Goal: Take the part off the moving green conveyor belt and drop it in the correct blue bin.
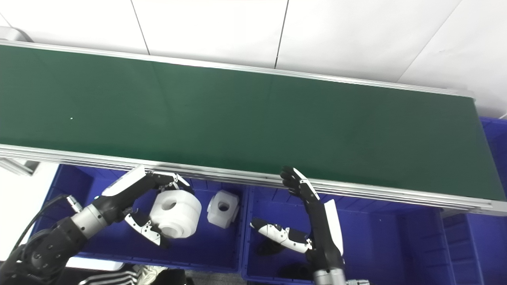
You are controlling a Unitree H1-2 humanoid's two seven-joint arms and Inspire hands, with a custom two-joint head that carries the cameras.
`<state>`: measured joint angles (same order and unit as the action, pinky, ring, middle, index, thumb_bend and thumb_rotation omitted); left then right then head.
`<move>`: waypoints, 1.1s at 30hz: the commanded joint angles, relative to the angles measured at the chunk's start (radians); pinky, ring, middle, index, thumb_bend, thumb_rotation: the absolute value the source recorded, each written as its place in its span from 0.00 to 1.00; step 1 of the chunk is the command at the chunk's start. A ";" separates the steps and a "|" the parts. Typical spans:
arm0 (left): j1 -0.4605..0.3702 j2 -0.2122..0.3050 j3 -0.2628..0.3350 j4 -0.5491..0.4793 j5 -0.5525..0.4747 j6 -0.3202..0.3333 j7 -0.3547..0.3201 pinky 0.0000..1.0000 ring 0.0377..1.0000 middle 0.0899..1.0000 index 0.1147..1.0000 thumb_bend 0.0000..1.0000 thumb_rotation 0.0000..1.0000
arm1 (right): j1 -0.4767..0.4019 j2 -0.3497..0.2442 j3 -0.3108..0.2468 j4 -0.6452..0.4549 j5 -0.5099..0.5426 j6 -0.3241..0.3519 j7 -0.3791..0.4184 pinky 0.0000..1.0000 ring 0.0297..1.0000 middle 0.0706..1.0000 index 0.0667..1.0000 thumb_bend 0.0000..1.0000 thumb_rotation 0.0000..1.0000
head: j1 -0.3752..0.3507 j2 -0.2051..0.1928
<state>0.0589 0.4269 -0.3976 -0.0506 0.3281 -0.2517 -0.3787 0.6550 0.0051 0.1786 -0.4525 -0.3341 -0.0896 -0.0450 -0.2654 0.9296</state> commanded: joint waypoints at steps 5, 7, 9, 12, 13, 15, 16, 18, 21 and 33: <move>-0.029 -0.015 -0.001 -0.011 0.152 0.142 -0.001 0.42 0.37 0.45 0.48 0.49 0.00 | 0.017 0.004 0.012 -0.016 0.003 -0.026 -0.005 0.80 0.82 0.83 0.85 0.77 0.26 | 0.011 -0.015; -0.037 -0.018 -0.012 0.003 0.209 0.183 -0.002 0.45 0.38 0.46 0.47 0.49 0.00 | 0.016 0.003 0.014 -0.012 -0.005 -0.031 -0.007 0.79 0.81 0.83 0.85 0.76 0.27 | 0.011 -0.019; -0.043 -0.019 -0.023 0.013 0.248 0.220 -0.014 0.49 0.39 0.47 0.46 0.50 0.00 | 0.015 0.003 0.016 -0.013 -0.007 -0.029 -0.007 0.79 0.81 0.82 0.85 0.76 0.27 | 0.010 -0.019; -0.051 -0.016 -0.046 -0.026 0.321 0.347 -0.095 0.47 0.56 0.44 0.66 0.52 0.00 | 0.015 0.004 0.018 -0.015 -0.004 -0.025 -0.007 0.79 0.82 0.83 0.85 0.76 0.26 | 0.008 -0.020; -0.054 -0.013 -0.054 -0.038 0.335 0.372 -0.118 0.48 0.59 0.57 0.75 0.56 0.00 | 0.015 0.004 0.019 -0.015 -0.003 -0.025 -0.006 0.79 0.82 0.83 0.85 0.76 0.26 | 0.008 -0.022; -0.056 -0.011 -0.061 -0.052 0.351 0.398 -0.142 0.50 0.61 0.65 0.78 0.58 0.00 | 0.016 0.004 0.020 -0.017 -0.002 -0.025 -0.006 0.79 0.82 0.83 0.85 0.76 0.26 | 0.007 -0.024; -0.057 -0.011 -0.063 -0.057 0.355 0.408 -0.150 0.55 0.67 0.71 0.81 0.59 0.07 | 0.016 0.004 0.020 -0.016 -0.001 -0.024 -0.006 0.79 0.82 0.83 0.85 0.76 0.25 | 0.006 -0.026; -0.054 -0.011 -0.059 -0.063 0.343 0.411 -0.158 0.66 0.76 0.81 0.85 0.62 0.15 | 0.015 0.006 0.020 -0.013 -0.007 -0.023 -0.009 0.79 0.82 0.82 0.85 0.76 0.25 | 0.003 -0.028; -0.044 -0.012 -0.036 -0.077 0.272 0.398 -0.174 0.75 0.84 0.89 0.89 0.64 0.23 | 0.016 0.006 0.019 -0.014 -0.006 -0.017 -0.008 0.80 0.82 0.82 0.85 0.77 0.26 | -0.001 -0.030; 0.050 -0.036 0.067 -0.143 -0.114 0.176 -0.151 0.85 0.91 0.93 0.94 0.78 0.44 | 0.029 0.003 0.017 -0.012 -0.029 -0.033 -0.017 0.77 0.82 0.83 0.85 0.77 0.26 | -0.013 -0.054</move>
<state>0.1047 0.3967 -0.3468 -0.1641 0.2680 -0.0052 -0.5579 0.6669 0.0079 0.1953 -0.4473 -0.3567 -0.0899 -0.0477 -0.2792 0.8759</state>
